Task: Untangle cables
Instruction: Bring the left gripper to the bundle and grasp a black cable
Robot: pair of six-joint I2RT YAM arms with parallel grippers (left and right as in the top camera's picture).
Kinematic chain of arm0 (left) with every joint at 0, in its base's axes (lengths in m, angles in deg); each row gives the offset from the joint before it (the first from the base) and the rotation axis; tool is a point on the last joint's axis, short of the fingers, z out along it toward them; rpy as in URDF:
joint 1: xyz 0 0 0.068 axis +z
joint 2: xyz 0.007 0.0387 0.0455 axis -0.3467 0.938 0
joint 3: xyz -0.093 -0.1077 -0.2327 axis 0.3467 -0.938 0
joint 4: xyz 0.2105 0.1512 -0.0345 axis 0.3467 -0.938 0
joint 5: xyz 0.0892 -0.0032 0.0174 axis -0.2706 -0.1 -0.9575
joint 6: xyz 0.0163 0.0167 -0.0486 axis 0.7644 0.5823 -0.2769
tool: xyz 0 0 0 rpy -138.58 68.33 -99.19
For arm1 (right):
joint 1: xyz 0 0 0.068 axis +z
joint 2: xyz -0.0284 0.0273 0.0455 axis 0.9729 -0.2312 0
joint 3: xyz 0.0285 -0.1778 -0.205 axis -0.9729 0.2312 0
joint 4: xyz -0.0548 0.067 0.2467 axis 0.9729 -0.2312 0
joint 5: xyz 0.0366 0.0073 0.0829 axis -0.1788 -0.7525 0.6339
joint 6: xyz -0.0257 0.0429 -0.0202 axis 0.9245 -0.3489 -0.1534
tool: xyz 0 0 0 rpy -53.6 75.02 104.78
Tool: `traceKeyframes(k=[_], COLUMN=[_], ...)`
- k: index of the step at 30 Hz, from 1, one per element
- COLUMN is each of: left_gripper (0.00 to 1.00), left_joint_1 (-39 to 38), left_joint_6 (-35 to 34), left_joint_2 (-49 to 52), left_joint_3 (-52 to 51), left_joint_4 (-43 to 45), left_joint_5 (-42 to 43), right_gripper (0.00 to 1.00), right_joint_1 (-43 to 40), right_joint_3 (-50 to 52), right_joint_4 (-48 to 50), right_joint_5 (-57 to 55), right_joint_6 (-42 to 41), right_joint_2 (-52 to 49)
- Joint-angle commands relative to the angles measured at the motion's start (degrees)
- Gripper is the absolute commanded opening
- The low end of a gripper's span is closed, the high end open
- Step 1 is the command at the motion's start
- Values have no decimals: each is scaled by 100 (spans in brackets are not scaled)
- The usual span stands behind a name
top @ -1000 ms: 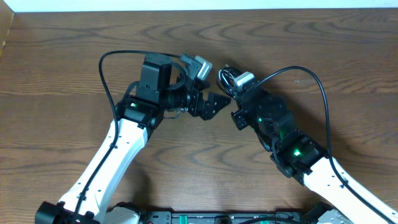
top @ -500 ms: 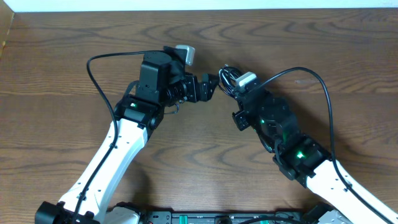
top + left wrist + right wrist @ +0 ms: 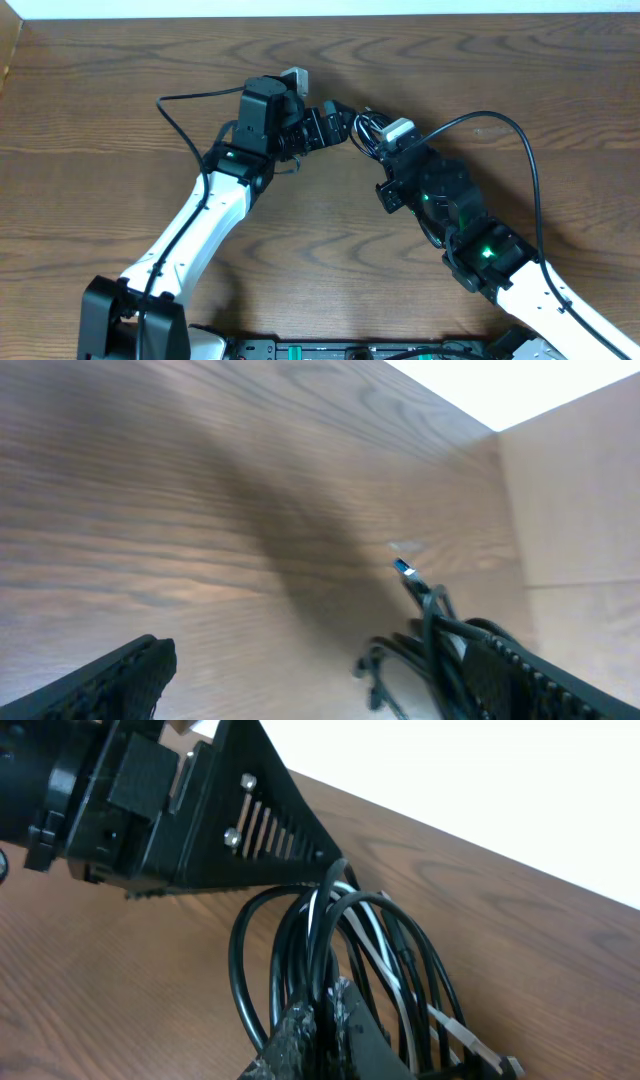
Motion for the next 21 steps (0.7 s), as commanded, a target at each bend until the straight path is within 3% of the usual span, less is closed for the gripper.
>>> traceKeyframes(k=[1,7,12,13,19,21], left_gripper=[98,97,61,59,58,64], left_joint_1=[-9,-7,-7,-7,-7,-7], left_joint_6=[-372,-354,-339,-341,-343,-345], left_joint_2=[4,4,4,4,4,4], left_joint_3=[-35,-35,-35,-35,-35,-35], left_joint_4=[188,339,334,334,337,334], left_joint_5=[872,1252,1274,1333,1869,2063], right_gripper=[1,1,1,1,1,1], right_joint_1=[13,13,9,7,-57,-81], right_joint_3=[-103,-101,-101,-101,-101,-101], right_joint_4=[46,44,-68,-98,-164,-164], right_joint_5=[-20,-361,-699,-752,-844,-846], right_joint_6=[-76,68,98,98,98,98], right_joint_2=[98,87,87,83,20,-2])
